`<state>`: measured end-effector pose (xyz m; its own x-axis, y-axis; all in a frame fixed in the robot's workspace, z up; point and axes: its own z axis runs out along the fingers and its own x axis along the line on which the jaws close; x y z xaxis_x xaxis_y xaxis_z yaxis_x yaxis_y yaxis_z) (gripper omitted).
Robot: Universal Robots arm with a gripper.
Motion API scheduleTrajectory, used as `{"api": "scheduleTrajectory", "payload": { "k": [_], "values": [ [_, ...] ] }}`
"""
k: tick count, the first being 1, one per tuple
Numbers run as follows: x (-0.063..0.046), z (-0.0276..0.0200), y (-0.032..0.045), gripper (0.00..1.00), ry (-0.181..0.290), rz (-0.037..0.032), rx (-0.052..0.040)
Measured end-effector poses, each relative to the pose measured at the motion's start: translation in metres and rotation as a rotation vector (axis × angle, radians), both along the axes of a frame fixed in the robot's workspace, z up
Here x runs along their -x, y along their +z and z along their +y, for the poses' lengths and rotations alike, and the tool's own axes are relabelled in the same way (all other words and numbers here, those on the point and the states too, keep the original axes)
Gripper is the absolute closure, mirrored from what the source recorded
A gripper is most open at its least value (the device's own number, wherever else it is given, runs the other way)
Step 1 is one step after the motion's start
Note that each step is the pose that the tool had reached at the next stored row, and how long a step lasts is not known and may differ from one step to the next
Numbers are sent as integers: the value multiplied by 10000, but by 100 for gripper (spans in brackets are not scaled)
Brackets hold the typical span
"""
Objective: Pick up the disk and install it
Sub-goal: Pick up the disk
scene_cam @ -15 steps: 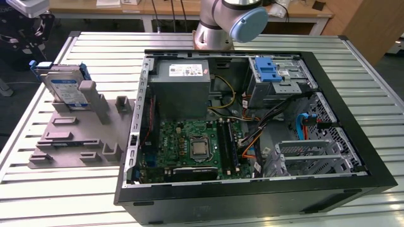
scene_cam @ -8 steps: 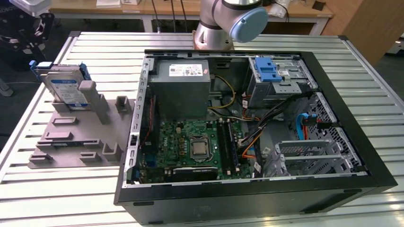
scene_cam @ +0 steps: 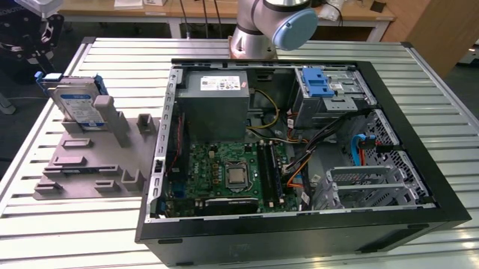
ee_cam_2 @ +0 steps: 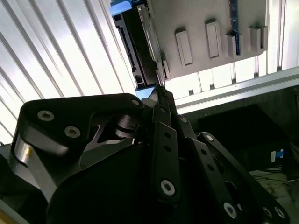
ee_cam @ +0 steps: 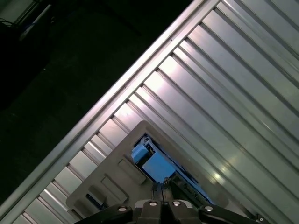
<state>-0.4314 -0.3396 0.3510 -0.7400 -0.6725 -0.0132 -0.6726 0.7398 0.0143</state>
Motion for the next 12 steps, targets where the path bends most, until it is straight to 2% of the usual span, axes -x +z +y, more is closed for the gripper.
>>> {"api": "scheduleTrajectory", "payload": {
  "k": [6,12],
  "values": [
    [0,0,0,89,464,0,0],
    [0,0,0,89,1188,0,0]
  ]
}}
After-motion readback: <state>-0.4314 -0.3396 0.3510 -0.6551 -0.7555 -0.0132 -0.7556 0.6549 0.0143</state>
